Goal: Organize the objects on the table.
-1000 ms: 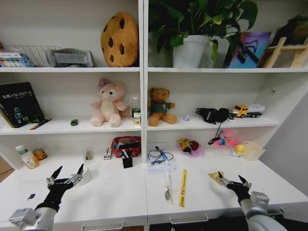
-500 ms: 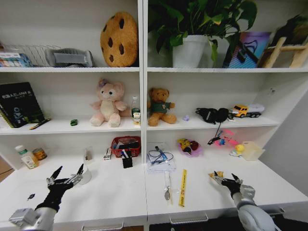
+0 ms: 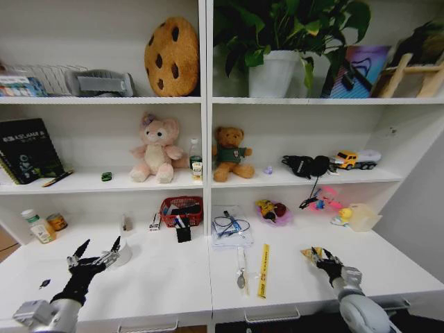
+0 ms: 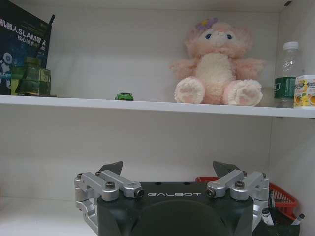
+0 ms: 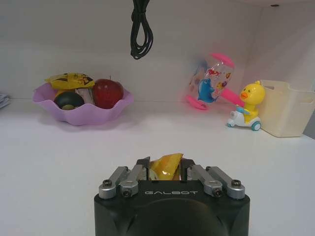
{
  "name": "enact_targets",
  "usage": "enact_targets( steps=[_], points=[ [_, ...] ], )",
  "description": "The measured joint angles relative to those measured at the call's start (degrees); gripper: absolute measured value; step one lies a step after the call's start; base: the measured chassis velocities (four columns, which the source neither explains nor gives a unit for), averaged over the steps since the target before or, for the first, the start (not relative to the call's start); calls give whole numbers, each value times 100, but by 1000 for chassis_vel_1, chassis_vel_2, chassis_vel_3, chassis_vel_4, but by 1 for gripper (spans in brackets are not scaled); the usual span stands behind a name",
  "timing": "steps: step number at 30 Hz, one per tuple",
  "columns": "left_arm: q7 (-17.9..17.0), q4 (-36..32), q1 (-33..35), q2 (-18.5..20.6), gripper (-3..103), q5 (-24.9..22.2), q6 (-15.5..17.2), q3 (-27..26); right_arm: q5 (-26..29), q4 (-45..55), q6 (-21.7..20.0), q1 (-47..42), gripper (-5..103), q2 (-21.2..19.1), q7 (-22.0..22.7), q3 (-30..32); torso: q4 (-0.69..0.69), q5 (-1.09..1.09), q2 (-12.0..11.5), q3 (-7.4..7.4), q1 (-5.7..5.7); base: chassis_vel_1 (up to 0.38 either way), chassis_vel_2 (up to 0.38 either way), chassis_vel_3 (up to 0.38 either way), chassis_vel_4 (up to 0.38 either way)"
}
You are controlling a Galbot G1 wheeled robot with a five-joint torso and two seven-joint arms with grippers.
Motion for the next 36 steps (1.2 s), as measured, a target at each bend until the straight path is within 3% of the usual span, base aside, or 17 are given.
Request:
enact_targets(
  steps=[8,10,16,21,28,36],
  points=[
    [0,0,0,0,100,0,0,0,0,91,7,-52,3,28,0,38,0,0,0,0,0,0,0,0,0],
    [0,0,0,0,100,0,0,0,2,136,7,-62,1,30,-3,54,0,0,0,0,0,0,0,0,0],
    [0,0,0,0,100,0,0,0,52,383,1,138,0,-25,-110,110,-1,0,0,0,0,0,0,0,0],
    [0,0,0,0,100,0,0,0,152,76,-18,968,0,-193,-255,-220,1,2,0,0,0,0,0,0,0],
    [0,0,0,0,100,0,0,0,355,-764,-97,2594,0,-403,-457,-1311,3,-3,0,0,1,0,0,0,0],
    [0,0,0,0,100,0,0,0,376,-1952,-121,3971,0,-203,-500,-2587,-1,2,-1,1,1,0,0,0,0]
  ],
)
